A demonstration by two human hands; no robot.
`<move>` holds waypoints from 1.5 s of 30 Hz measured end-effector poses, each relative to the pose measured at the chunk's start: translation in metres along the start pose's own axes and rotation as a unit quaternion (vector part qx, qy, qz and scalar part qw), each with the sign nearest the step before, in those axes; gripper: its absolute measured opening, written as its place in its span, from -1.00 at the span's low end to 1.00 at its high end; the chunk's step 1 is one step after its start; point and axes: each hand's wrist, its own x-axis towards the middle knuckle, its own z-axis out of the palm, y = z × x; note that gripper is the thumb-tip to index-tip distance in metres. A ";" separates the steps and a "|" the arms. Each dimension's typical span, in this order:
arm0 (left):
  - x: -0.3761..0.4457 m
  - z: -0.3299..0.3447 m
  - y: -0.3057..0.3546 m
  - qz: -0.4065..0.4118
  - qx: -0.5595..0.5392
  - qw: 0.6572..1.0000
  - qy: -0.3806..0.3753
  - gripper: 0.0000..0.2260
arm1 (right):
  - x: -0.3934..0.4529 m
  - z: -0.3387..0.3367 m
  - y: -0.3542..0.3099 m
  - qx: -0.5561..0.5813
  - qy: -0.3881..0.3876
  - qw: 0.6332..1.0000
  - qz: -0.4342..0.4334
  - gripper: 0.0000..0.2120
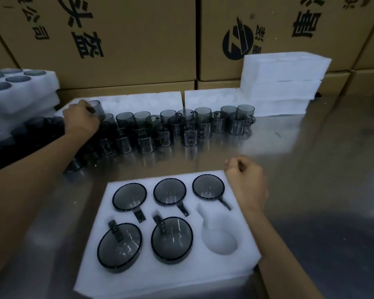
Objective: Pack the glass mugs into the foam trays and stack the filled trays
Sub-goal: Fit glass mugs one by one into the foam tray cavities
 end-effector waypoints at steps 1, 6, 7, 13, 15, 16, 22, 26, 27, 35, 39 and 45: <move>-0.007 -0.003 0.002 0.022 -0.017 0.999 0.020 -0.80 | 0.000 0.000 0.000 0.001 0.000 1.000 -0.001 -0.81; -0.061 -0.029 0.035 0.206 -0.098 0.972 0.049 -0.90 | 0.000 0.000 0.001 0.006 -0.001 1.000 -0.010 -0.80; -0.076 -0.035 0.046 0.237 -0.113 0.964 0.033 -0.90 | -0.001 -0.001 0.001 0.007 -0.002 1.000 -0.014 -0.81; -0.181 -0.075 0.095 0.270 -0.250 0.922 -0.121 -0.90 | -0.007 -0.014 0.006 0.147 -0.075 0.985 -0.058 -0.77; -0.217 -0.090 0.101 0.257 -0.296 0.903 -0.175 -0.88 | -0.010 -0.020 0.008 0.187 -0.108 0.974 -0.064 -0.76; -0.233 -0.096 0.103 0.257 -0.314 0.892 -0.200 -0.87 | -0.011 -0.024 0.009 0.185 -0.126 0.972 -0.067 -0.75; -0.300 -0.112 0.102 0.311 -0.331 0.839 -0.299 -0.87 | -0.035 -0.056 0.017 0.230 -0.230 0.945 -0.035 -0.71; -0.309 -0.111 0.100 0.338 -0.291 0.843 -0.301 -0.85 | -0.065 -0.079 0.021 0.262 -0.305 0.914 -0.060 -0.71; -0.310 -0.111 0.100 0.343 -0.286 0.844 -0.298 -0.85 | -0.071 -0.083 0.019 0.259 -0.322 0.908 -0.067 -0.72; -0.319 -0.107 0.095 0.300 -0.275 0.863 -0.300 -0.34 | -0.080 -0.112 -0.001 0.241 -0.332 0.905 -0.108 -0.79; -0.319 -0.105 0.096 0.289 -0.280 0.863 -0.306 -0.33 | -0.078 -0.117 -0.002 0.219 -0.319 0.911 -0.145 -0.80; -0.322 -0.100 0.100 0.267 -0.231 0.895 -0.273 -0.44 | -0.077 -0.109 0.002 0.195 -0.307 0.921 -0.140 -0.81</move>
